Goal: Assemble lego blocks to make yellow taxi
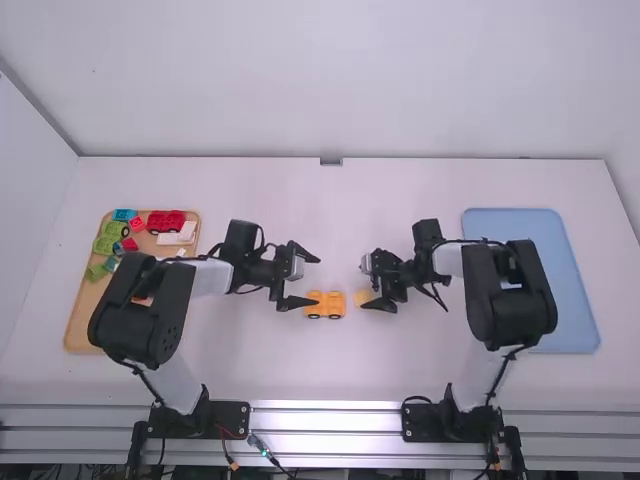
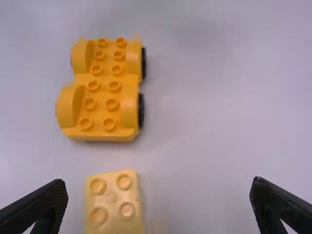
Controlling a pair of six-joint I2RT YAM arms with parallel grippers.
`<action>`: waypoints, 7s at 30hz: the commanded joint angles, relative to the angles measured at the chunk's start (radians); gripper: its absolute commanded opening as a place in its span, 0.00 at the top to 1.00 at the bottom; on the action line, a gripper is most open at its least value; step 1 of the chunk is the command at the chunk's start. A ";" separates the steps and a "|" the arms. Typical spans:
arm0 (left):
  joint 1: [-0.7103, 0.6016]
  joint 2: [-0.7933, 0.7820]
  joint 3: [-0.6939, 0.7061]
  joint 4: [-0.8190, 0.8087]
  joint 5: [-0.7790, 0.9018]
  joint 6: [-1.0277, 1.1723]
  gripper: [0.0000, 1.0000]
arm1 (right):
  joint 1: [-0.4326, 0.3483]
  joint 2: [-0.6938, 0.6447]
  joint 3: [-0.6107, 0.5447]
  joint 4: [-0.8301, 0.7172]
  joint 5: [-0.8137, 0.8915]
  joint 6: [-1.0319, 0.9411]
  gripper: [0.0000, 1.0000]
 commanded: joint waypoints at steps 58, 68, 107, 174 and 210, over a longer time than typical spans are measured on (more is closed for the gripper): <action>-0.126 0.208 -0.137 0.313 -0.267 -0.089 0.37 | 0.148 -0.107 -0.006 -0.146 -0.059 0.013 0.68; -0.126 0.208 -0.124 0.313 -0.267 -0.095 0.52 | 0.226 -0.106 -0.006 -0.003 0.003 0.206 0.73; -0.122 0.214 -0.076 0.310 -0.312 -0.140 0.51 | 0.208 -0.103 -0.071 0.268 0.060 0.374 0.75; -0.122 0.214 -0.069 0.310 -0.313 -0.141 0.50 | 0.223 -0.103 -0.137 0.388 0.108 0.445 0.59; -0.122 0.214 -0.069 0.310 -0.312 -0.141 0.51 | 0.223 -0.103 -0.137 0.393 0.155 0.441 0.83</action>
